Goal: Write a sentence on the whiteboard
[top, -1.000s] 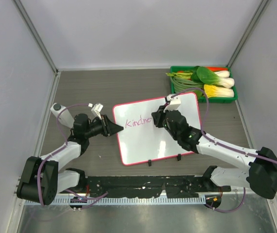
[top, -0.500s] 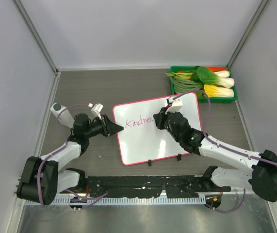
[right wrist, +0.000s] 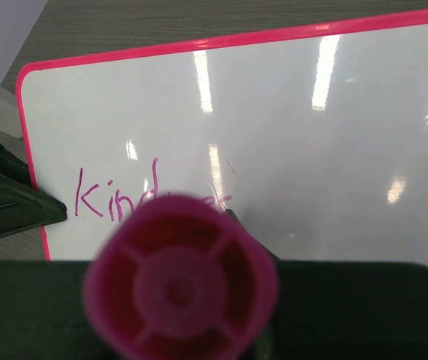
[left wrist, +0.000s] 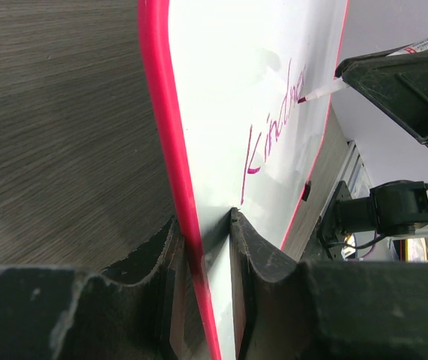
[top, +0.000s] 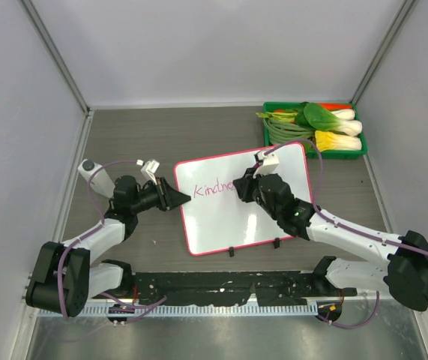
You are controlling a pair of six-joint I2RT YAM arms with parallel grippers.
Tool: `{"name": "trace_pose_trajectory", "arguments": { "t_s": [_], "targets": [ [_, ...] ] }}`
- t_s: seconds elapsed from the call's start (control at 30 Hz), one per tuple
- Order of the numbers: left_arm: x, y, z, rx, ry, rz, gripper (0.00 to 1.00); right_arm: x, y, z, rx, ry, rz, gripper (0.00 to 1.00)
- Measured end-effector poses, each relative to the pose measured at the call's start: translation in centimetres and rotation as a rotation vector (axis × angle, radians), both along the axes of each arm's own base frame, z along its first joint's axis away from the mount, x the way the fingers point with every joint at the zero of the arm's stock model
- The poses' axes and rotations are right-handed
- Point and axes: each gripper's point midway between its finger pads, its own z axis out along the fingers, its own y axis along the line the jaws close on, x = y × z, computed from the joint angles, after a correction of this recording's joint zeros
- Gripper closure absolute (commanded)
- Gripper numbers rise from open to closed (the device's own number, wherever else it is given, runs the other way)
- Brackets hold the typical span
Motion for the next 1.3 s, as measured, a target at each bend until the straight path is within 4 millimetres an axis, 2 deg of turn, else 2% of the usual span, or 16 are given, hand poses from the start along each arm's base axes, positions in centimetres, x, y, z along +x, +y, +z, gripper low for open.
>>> {"name": "trace_pose_trajectory", "arguments": {
  "t_s": [0.23, 0.47, 0.7, 1.3],
  "targets": [
    [0.0, 0.0, 0.0, 0.0, 0.0, -0.001, 1.0, -0.1, 0.1, 0.5, 0.013, -0.009, 0.017, 0.99],
    [0.0, 0.0, 0.0, 0.0, 0.0, 0.0, 1.0, 0.8, -1.7, 2.4, 0.044, -0.051, -0.041, 0.99],
    [0.0, 0.0, 0.0, 0.0, 0.0, 0.0, 1.0, 1.8, -2.7, 1.3, 0.016, -0.032, -0.089, 0.98],
    [0.0, 0.0, 0.0, 0.0, 0.0, 0.0, 1.0, 1.8, -2.3, 1.0, 0.02, -0.026, -0.07, 0.98]
  ]
}}
